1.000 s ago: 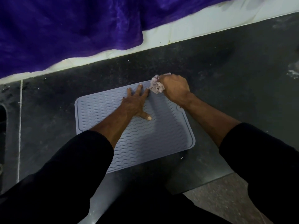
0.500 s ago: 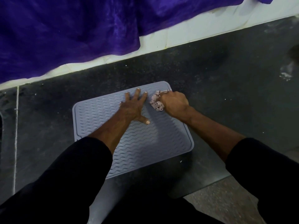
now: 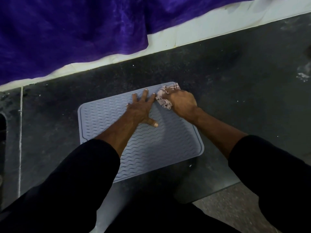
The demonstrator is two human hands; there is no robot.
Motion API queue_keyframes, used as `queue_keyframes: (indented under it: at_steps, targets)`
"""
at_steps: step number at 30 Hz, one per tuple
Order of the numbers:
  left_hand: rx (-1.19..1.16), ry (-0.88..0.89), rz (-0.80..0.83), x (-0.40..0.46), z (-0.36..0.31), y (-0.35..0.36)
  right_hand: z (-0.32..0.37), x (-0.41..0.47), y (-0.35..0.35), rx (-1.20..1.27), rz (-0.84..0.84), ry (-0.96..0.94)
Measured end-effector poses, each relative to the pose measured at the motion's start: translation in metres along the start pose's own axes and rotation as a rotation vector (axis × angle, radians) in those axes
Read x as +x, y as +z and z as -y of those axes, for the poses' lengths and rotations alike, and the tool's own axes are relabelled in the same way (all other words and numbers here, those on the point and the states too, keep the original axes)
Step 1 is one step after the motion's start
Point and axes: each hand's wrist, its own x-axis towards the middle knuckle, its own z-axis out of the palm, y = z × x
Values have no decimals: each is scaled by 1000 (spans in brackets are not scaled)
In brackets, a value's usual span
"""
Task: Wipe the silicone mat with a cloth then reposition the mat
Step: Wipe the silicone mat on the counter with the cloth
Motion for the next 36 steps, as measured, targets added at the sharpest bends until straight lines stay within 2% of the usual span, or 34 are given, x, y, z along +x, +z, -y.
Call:
queue_keyframes:
  at_steps: [5, 11, 16, 21, 24, 28, 32, 36]
  targets:
    - [-15, 1, 0, 0, 0, 1, -5, 5, -12, -46, 77, 91]
    - [-24, 5, 13, 1, 2, 0, -13, 25, -26, 49, -94, 136]
    - [-26, 4, 8, 3, 2, 1, -20, 11, -1, -39, 6, 37]
    - [-17, 15, -5, 3, 4, 4, -21, -3, 2, -24, 67, 107]
    - [-21, 5, -1, 4, 4, 3, -24, 2, -11, -60, 49, 160]
    - [-15, -2, 4, 4, 3, 3, -19, 6, -16, 74, -73, 156]
    - [-13, 2, -4, 5, 3, 2, -12, -5, 3, 49, 51, 61]
    - [-19, 16, -6, 3, 5, 3, -20, -15, 7, -7, 33, 120]
